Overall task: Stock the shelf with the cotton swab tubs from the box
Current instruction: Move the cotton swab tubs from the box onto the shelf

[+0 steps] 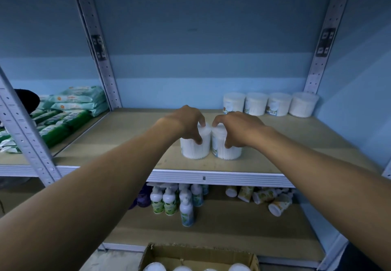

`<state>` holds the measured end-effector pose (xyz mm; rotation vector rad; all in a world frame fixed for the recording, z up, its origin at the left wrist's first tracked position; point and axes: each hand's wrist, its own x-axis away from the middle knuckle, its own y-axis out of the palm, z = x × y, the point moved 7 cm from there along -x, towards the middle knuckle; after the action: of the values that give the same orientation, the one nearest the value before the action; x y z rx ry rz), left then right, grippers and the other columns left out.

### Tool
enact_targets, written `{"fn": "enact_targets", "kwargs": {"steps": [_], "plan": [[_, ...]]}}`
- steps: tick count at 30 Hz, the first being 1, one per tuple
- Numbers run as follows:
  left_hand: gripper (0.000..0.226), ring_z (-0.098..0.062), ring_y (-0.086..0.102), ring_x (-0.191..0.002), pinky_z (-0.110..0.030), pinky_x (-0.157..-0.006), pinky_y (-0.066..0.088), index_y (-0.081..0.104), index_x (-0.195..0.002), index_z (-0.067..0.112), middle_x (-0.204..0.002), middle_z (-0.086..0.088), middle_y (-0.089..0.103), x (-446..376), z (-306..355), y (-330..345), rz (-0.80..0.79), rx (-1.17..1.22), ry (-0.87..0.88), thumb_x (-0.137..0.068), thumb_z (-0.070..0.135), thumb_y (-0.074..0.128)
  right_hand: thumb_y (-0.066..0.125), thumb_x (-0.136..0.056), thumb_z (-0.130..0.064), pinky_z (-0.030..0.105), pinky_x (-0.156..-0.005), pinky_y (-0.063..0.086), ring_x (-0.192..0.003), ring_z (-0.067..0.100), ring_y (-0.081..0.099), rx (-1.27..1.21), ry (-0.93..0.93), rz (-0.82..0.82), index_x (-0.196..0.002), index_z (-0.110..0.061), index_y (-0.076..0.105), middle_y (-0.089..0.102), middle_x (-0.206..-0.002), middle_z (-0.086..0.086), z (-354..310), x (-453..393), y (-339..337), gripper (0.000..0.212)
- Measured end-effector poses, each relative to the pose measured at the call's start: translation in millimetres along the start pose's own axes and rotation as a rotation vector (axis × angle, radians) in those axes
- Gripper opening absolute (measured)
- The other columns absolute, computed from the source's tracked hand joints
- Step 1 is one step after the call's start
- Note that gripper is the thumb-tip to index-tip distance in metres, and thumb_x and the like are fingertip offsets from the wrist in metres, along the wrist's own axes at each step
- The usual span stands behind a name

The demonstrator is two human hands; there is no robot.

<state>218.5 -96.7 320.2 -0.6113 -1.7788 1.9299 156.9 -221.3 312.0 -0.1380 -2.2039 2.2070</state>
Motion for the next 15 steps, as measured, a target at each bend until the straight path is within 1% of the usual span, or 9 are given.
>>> {"fn": "enact_targets", "kwargs": {"steps": [3, 7, 12, 15], "plan": [[0.061, -0.021, 0.055, -0.119, -0.033, -0.098, 0.048, 0.063, -0.13, 0.03, -0.131, 0.002, 0.059, -10.9, -5.2, 1.5, 0.01, -0.01, -0.013, -0.074, 0.04, 0.085, 0.082, -0.078, -0.023, 0.033, -0.072, 0.042, -0.122, 0.025, 0.055, 0.008, 0.003, -0.004, -0.139, -0.04, 0.048, 0.053, -0.139, -0.001, 0.3, -13.7, 0.8, 0.072], [0.063, -0.02, 0.054, -0.121, -0.033, -0.098, 0.048, 0.061, -0.133, 0.03, -0.132, 0.003, 0.059, -26.4, -12.5, 2.5, 0.018, -0.027, -0.023, -0.075, 0.041, 0.083, 0.083, -0.077, -0.024, 0.033, -0.073, 0.042, -0.121, 0.026, 0.056, 0.014, 0.013, -0.013, -0.139, -0.04, 0.047, 0.054, -0.138, 0.0, 1.2, -33.7, 0.6, 0.074], [0.062, -0.019, 0.047, -0.126, -0.032, -0.098, 0.044, 0.058, -0.136, 0.032, -0.134, 0.005, 0.054, -45.8, -23.3, 4.0, 0.017, -0.032, -0.034, -0.078, 0.042, 0.081, 0.082, -0.077, -0.024, 0.033, -0.073, 0.042, -0.124, 0.023, 0.053, 0.008, 0.02, -0.032, -0.14, -0.041, 0.045, 0.051, -0.141, -0.002, 3.5, -57.2, 4.4, 0.075], [0.063, -0.019, 0.05, -0.124, -0.032, -0.099, 0.046, 0.058, -0.134, 0.034, -0.136, 0.004, 0.052, -57.8, -31.7, 4.9, 0.012, -0.018, -0.06, -0.077, 0.043, 0.081, 0.081, -0.079, -0.025, 0.032, -0.075, 0.043, -0.123, 0.022, 0.052, 0.01, 0.027, -0.043, -0.141, -0.042, 0.043, 0.049, -0.142, -0.002, 5.9, -69.8, 6.7, 0.074]]}}
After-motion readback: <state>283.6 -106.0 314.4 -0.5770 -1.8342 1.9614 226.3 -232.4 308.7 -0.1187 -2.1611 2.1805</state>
